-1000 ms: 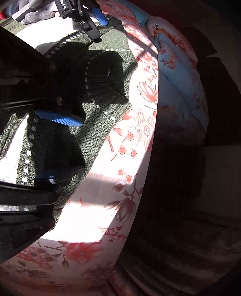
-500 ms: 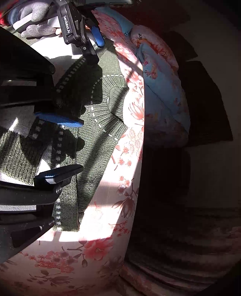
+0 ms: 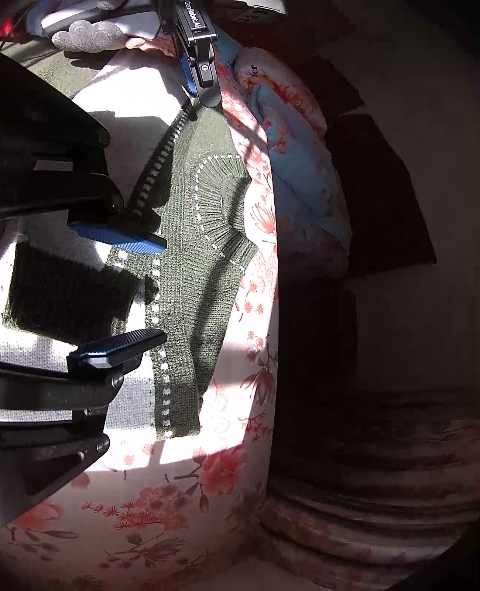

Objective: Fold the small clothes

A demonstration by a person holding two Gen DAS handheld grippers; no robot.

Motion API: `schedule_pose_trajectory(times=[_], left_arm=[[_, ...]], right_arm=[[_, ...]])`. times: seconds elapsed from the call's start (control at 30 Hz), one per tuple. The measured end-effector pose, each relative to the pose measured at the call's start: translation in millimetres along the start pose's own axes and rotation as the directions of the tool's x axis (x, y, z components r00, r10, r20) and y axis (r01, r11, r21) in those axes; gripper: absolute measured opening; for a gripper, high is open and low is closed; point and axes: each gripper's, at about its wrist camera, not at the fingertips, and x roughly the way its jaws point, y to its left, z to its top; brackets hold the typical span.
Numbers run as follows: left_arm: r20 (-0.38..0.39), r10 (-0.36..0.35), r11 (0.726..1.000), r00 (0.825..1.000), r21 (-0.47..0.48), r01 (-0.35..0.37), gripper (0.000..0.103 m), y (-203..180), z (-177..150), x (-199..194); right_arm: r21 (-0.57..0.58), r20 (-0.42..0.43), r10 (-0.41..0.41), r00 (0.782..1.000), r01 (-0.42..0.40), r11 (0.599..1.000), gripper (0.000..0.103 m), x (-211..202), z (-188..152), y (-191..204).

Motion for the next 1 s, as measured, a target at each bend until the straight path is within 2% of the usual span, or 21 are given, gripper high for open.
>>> schedule_pose_trajectory(times=[0.07,0.13,0.17,0.2,0.23,0.3,0.33,0.4,0.47,0.53,0.57,0.63,0.7,0.77,0.83,0.9,0.97,1.0], left_arm=[[-0.013,0.077,0.995,0.997,0.071,-0.076,0.103,-5.1,-23.4,-3.6],[-0.023,0.135,0.981,0.991,0.147,-0.130,0.103,-5.9,-42.7,0.2],[-0.011,0.184,0.966,0.983,0.187,-0.179,0.103,-6.0,-50.2,3.7],[0.016,0.205,0.955,0.979,0.215,-0.204,0.103,-5.6,-55.4,4.3],[0.022,0.191,0.960,0.981,0.206,-0.191,0.103,-3.4,-57.9,2.0],[0.009,0.212,0.964,0.977,0.163,-0.211,0.103,-0.1,-57.2,-9.6],[0.029,0.189,0.970,0.982,0.147,-0.191,0.103,-1.8,-59.9,-21.6],[0.067,0.131,0.980,0.989,0.141,-0.140,0.103,-10.8,-72.5,-42.5],[0.031,0.112,0.977,0.993,0.178,-0.116,0.103,-22.0,-89.1,-41.5],[-0.051,0.147,0.968,0.988,0.212,-0.134,0.103,-27.0,-107.9,-21.1],[-0.017,0.195,0.946,0.981,0.266,-0.183,0.103,-30.8,-118.7,-21.3],[-0.015,0.235,0.924,0.972,0.313,-0.218,0.103,-31.4,-128.0,-29.1],[-0.037,0.220,0.930,0.975,0.310,-0.198,0.103,-14.0,-134.4,-39.2],[-0.025,0.227,0.932,0.974,0.296,-0.210,0.103,7.9,-140.2,-53.3],[-0.023,0.218,0.943,0.976,0.261,-0.205,0.103,25.6,-143.9,-66.1],[-0.018,0.214,0.943,0.977,0.266,-0.201,0.103,28.6,-148.9,-71.8],[-0.008,0.250,0.930,0.968,0.279,-0.238,0.103,22.9,-150.3,-69.3],[-0.001,0.275,0.925,0.961,0.274,-0.265,0.103,19.0,-148.9,-70.0]], right_arm=[[-0.072,-0.028,0.008,1.000,-0.010,0.997,0.043,-5.4,-16.2,19.2],[-0.159,-0.071,-0.033,0.997,0.021,0.987,0.044,1.2,-34.5,39.7],[-0.201,-0.080,-0.069,0.994,0.052,0.978,0.044,5.7,-42.4,46.0],[-0.232,-0.030,-0.080,0.996,0.071,0.970,0.044,2.9,-47.9,50.2],[-0.226,-0.036,-0.082,0.996,0.071,0.971,0.045,1.8,-49.6,48.5],[-0.143,-0.072,-0.092,0.993,0.081,0.986,0.045,-8.4,-46.8,41.8],[-0.119,-0.072,-0.097,0.993,0.088,0.989,0.045,-16.1,-45.8,41.3],[-0.119,-0.042,-0.061,0.997,0.055,0.991,0.045,-32.2,-51.6,48.7],[-0.161,-0.117,-0.028,0.993,0.009,0.987,0.046,-26.8,-66.1,64.3],[-0.208,-0.195,-0.066,0.979,0.025,0.978,0.047,-14.0,-85.3,74.7],[-0.234,-0.139,-0.075,0.987,0.041,0.971,0.047,-22.8,-91.1,77.0],[-0.237,-0.148,-0.087,0.985,0.050,0.970,0.056,-33.4,-108.3,66.9],[-0.205,-0.178,-0.051,0.983,0.014,0.979,0.063,-50.8,-123.6,46.3],[-0.212,-0.182,-0.060,0.981,0.020,0.977,0.063,-71.8,-140.4,26.6],[-0.130,-0.183,0.000,0.983,-0.024,0.991,0.066,-89.7,-153.8,3.3],[-0.181,-0.171,-0.059,0.984,0.027,0.983,0.066,-100.0,-167.6,0.5],[-0.201,-0.160,-0.084,0.984,0.051,0.978,0.066,-105.7,-171.9,5.2],[-0.200,-0.156,-0.121,0.980,0.088,0.976,0.064,-107.8,-169.7,10.1]])
